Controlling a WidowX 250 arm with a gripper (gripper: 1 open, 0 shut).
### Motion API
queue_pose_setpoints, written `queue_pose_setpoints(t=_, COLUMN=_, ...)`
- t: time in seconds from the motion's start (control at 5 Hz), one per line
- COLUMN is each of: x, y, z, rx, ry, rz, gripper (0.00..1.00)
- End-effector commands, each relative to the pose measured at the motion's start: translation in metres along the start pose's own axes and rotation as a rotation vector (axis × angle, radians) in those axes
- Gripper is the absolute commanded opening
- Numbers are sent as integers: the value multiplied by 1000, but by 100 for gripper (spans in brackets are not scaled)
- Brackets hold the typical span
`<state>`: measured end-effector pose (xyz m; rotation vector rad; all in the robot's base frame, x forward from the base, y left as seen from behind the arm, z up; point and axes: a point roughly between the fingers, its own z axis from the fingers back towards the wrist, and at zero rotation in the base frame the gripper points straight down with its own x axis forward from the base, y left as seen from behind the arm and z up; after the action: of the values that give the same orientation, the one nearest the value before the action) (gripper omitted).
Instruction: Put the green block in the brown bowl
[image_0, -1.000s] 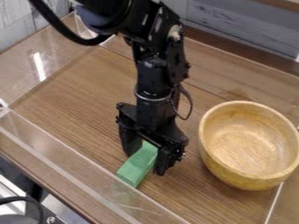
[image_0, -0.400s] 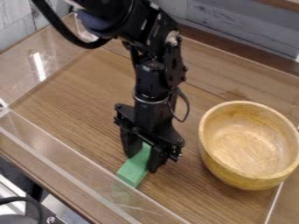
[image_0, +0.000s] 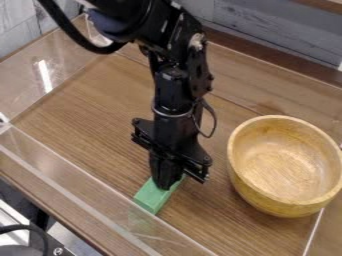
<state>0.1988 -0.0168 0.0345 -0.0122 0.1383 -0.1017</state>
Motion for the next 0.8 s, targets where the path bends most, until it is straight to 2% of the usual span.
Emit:
queue_pose_setpoints(t=0.0, x=8, y=3, z=14, rx=6, ry=-40, rz=-8, gripper=0)
queue_pose_setpoints(t=0.4, x=11, y=6, z=27, rx=11, ry=-52, rz=-14, gripper=0)
queue_pose_setpoints(t=0.6, x=15, y=8, z=33, rx=16, ry=-68, rz=-19, gripper=0)
